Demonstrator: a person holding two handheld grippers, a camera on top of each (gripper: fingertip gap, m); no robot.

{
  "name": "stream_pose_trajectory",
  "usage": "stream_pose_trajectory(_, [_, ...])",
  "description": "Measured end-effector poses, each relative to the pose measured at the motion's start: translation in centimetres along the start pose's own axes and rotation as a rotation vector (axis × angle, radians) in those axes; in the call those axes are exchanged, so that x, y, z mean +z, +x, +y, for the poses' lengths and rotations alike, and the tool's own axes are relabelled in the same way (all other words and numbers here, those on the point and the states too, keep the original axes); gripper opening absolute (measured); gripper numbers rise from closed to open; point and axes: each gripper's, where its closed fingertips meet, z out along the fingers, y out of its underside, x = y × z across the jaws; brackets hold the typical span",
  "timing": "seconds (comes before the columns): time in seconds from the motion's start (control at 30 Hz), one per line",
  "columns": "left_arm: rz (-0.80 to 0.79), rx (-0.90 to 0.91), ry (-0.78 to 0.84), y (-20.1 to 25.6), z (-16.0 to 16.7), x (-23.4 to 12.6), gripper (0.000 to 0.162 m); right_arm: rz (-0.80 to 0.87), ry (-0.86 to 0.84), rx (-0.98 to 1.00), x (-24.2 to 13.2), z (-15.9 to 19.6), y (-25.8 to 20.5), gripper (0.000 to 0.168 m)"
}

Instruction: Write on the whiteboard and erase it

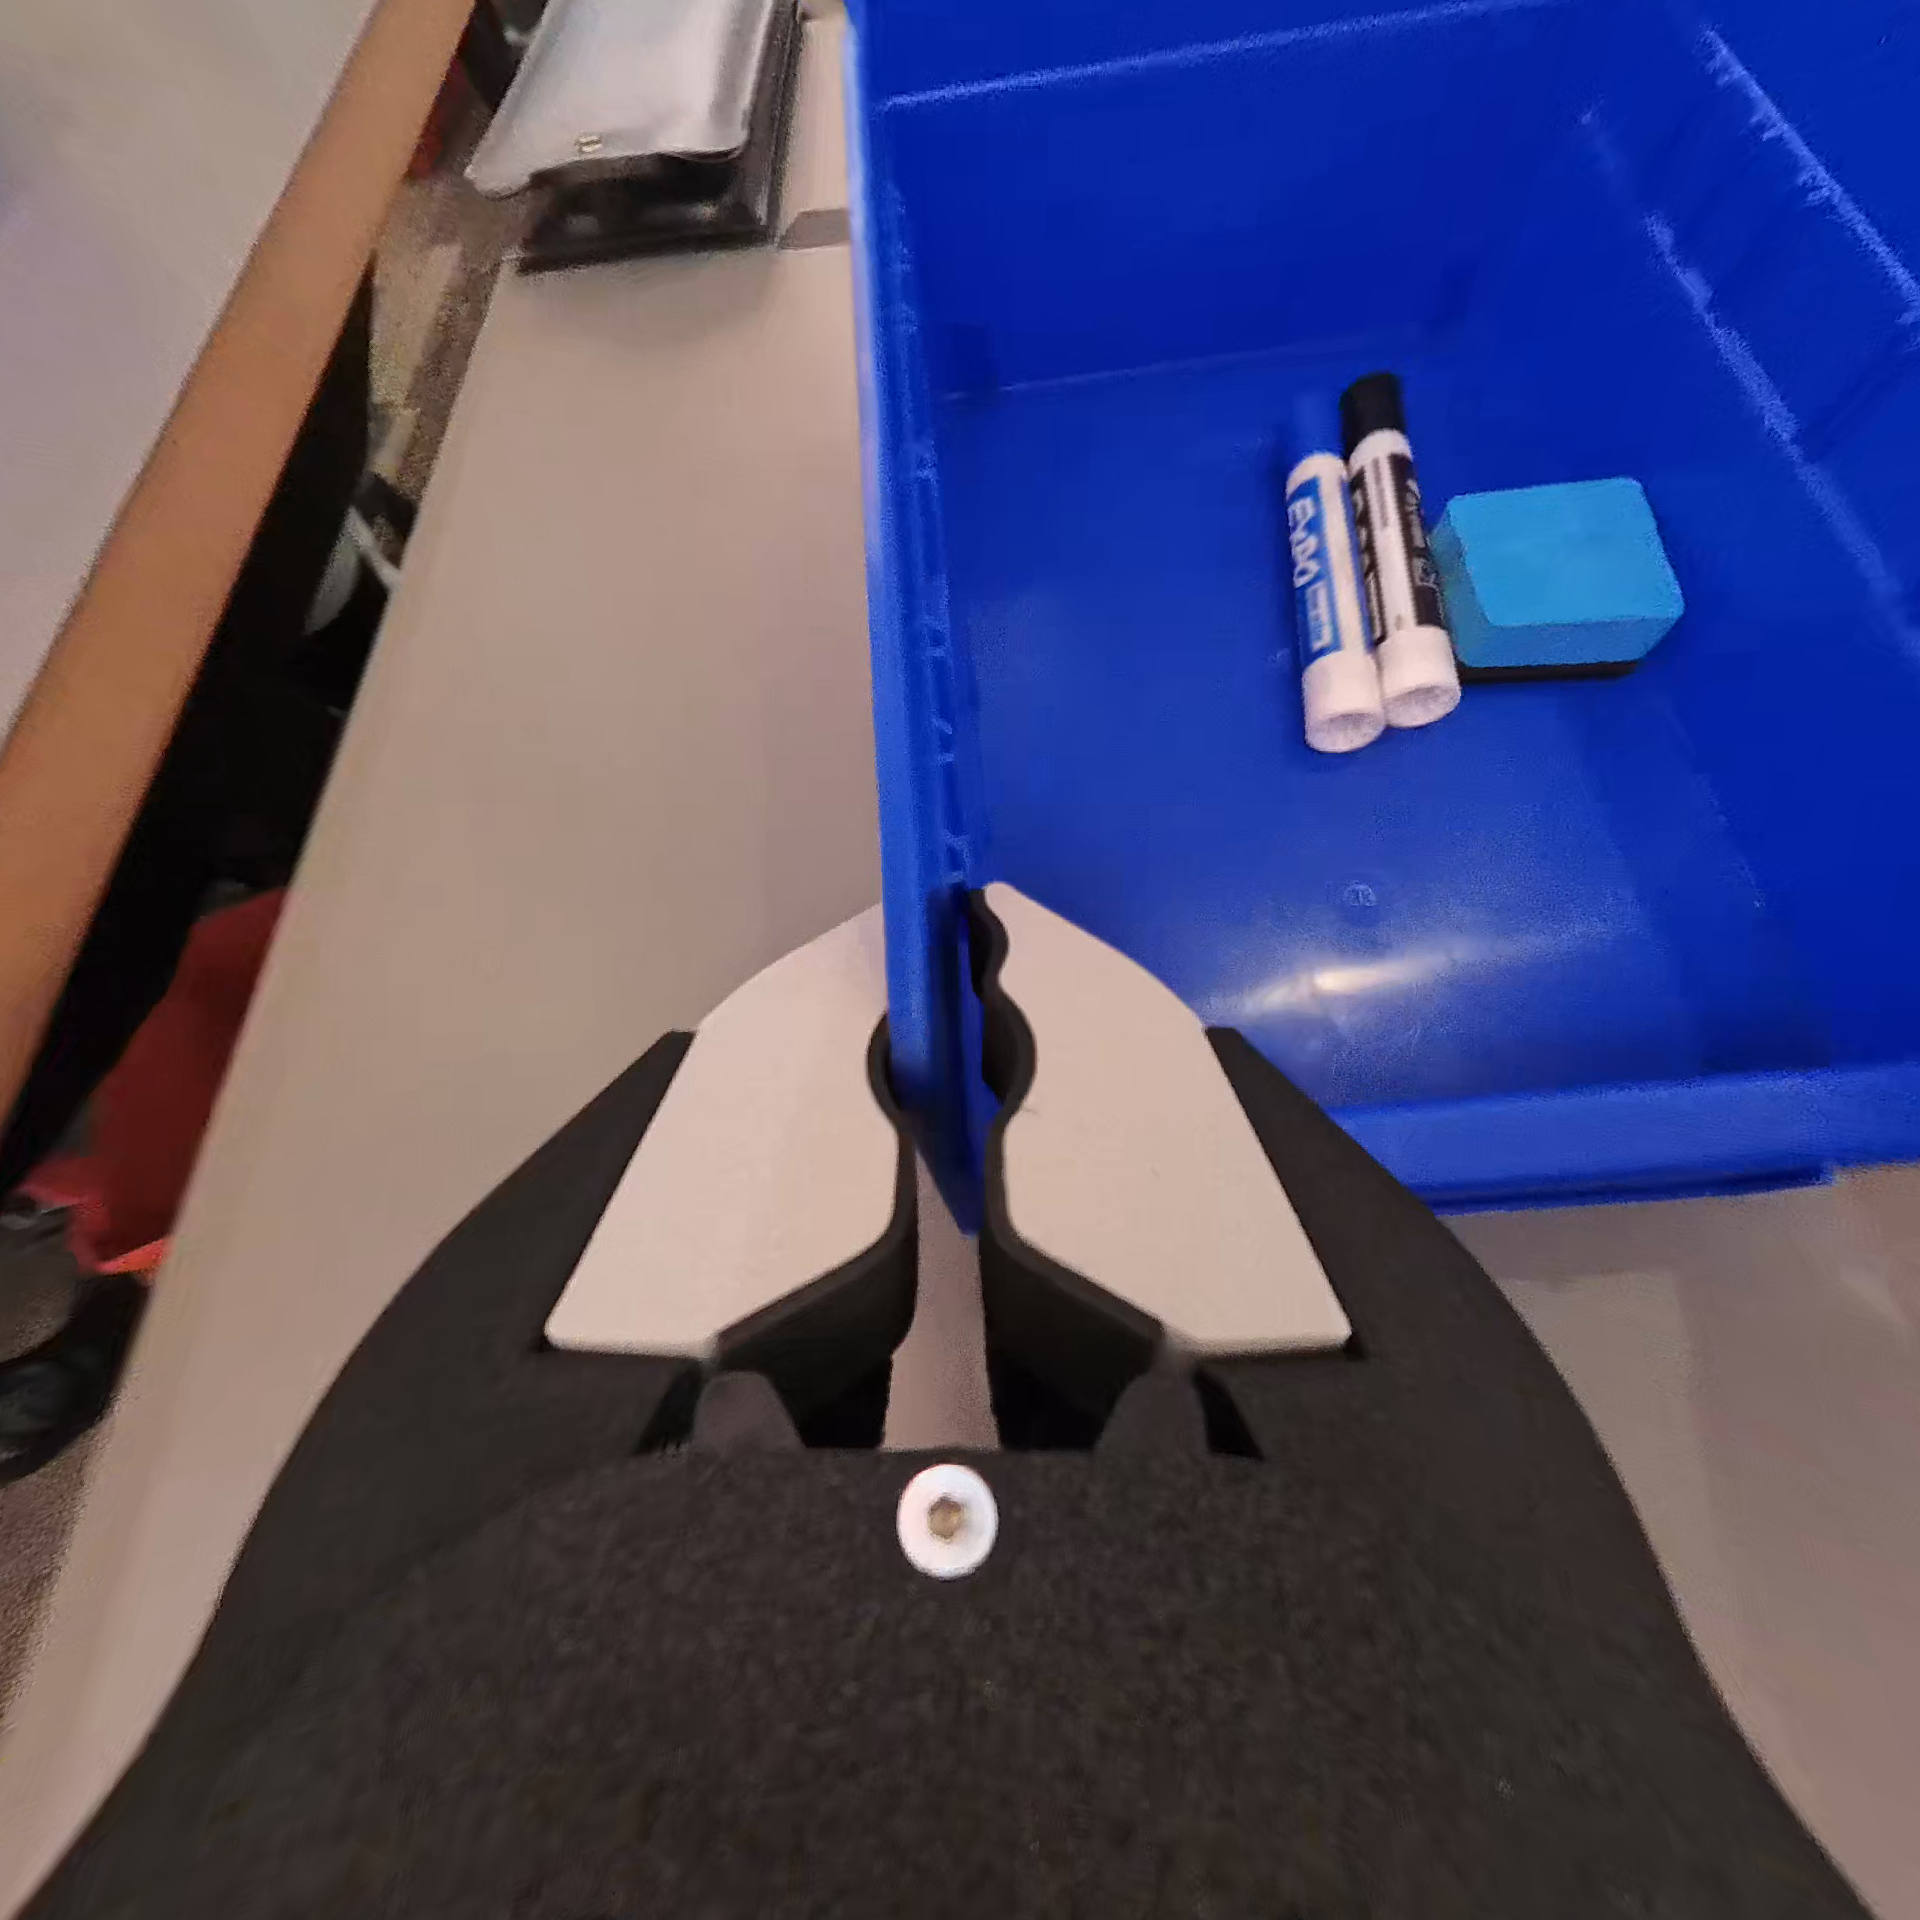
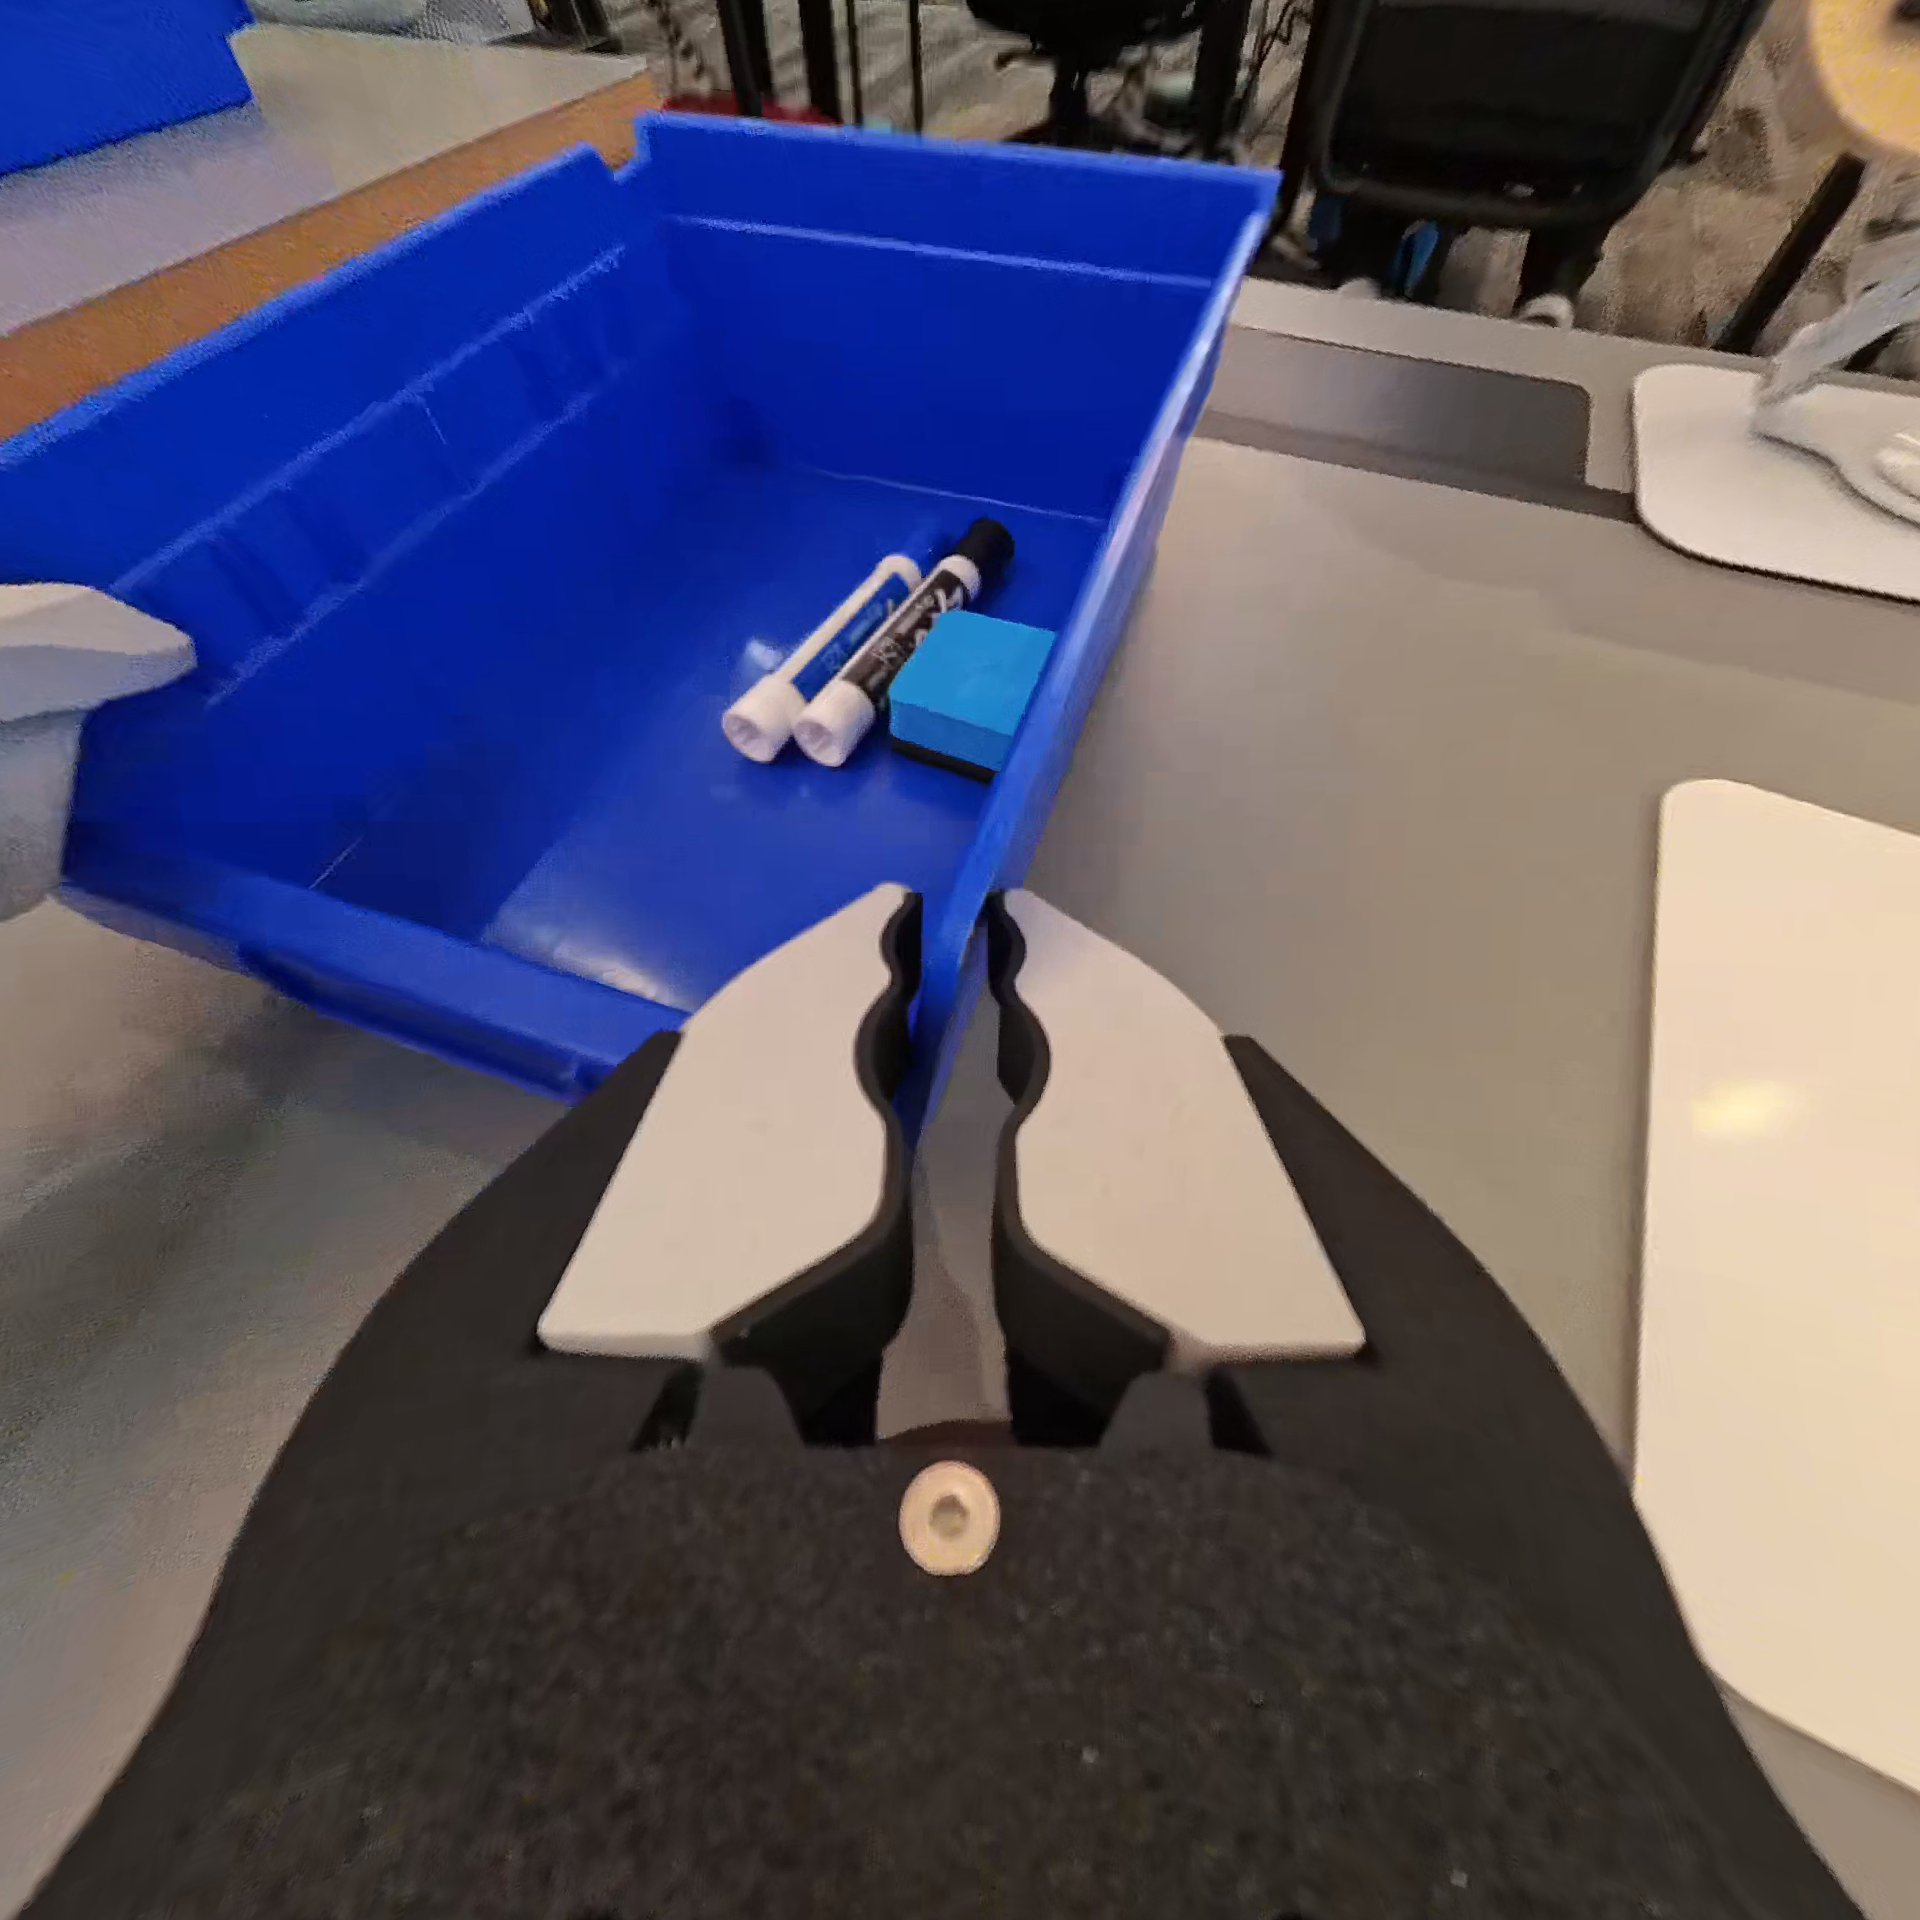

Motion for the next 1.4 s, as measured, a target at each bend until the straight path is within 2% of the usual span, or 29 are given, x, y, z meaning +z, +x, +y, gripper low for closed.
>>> stream_pose_trajectory(0.07, [0.057,-0.076,0.046,0.2,-0.3,0.3,0.004,-0.003,0.02,0.044,0.1,-0.1,0.0,0.013])
stream_pose_trajectory(0.17, [0.043,-0.076,0.045,0.2,-0.3,0.3,0.005,-0.09,-0.007,0.15,0.1,0.0,-0.2,0.017])
stream_pose_trajectory(0.33, [0.024,-0.072,0.02,0.6,0.3,-0.3,0.007,-0.206,-0.105,0.153,-0.8,0.6,-0.2,0.018])
stream_pose_trajectory(0.4, [-0.02,-0.114,-0.003,0.2,0.2,-1.9,0.042,-0.291,-0.097,0.106,-2.7,0.0,0.1,0.021])
stream_pose_trajectory(0.43, [-0.04,-0.123,0.024,0.2,-0.6,-3.3,0.052,-0.338,-0.07,0.072,-4.2,-0.6,0.4,0.024])
stream_pose_trajectory(0.5, [-0.102,-0.087,0.084,0.5,-2.9,-6.7,0.067,-0.45,-0.015,-0.029,-7.7,-1.9,1.5,0.034])
stream_pose_trajectory(0.57, [-0.047,-0.04,0.141,3.9,-5.4,-9.5,0.073,-0.481,0.029,-0.166,-10.7,-2.2,4.6,0.04])
stream_pose_trajectory(0.67, [0.252,0.033,0.162,14.9,-7.2,-11.3,0.075,-0.358,0.034,-0.268,-13.3,-1.0,13.5,0.047])
stream_pose_trajectory(0.77, [0.517,0.11,0.113,26.3,-6.1,-10.4,0.075,-0.156,0.001,-0.284,-15.7,0.8,24.7,0.059])
stream_pose_trajectory(0.87, [0.552,0.271,0.044,33.1,-3.4,-6.7,0.076,0.093,0.011,-0.275,-19.2,2.3,35.6,0.062])
stream_pose_trajectory(0.97, [0.526,0.399,-0.001,36.4,-1.7,-3.7,0.076,0.327,0.028,-0.164,-22.4,4.1,44.1,0.06])
stream_pose_trajectory(1.03, [0.557,0.381,0.002,37.7,-1.7,-3.0,0.074,0.322,0.017,-0.057,-22.4,5.7,46.1,0.063])
stream_pose_trajectory(1.13, [0.637,0.295,0.007,38.9,-1.7,-3.1,0.073,0.237,-0.081,0.038,-20.2,8.2,45.8,0.061])
stream_pose_trajectory(1.17, [0.653,0.272,0.007,39.0,-1.5,-3.1,0.072,0.274,-0.083,0.018,-19.8,8.4,46.2,0.05])
stream_pose_trajectory(1.2, [0.66,0.252,0.003,39.0,-1.3,-3.0,0.072,0.337,-0.088,-0.02,-19.8,8.3,46.7,0.023])
stream_pose_trajectory(1.23, [0.66,0.237,0.001,39.0,-1.1,-3.0,0.071,0.379,-0.096,-0.042,-19.9,8.3,47.0,0.006])
stream_pose_trajectory(1.3, [0.662,0.23,-0.005,38.8,-0.3,-3.0,0.071,0.443,-0.101,-0.021,-20.0,8.4,47.4,0.006])
stream_pose_trajectory(1.4, [0.605,0.237,-0.036,37.8,0.7,-2.5,0.071,0.443,-0.1,-0.062,-19.9,8.3,47.4,0.006])
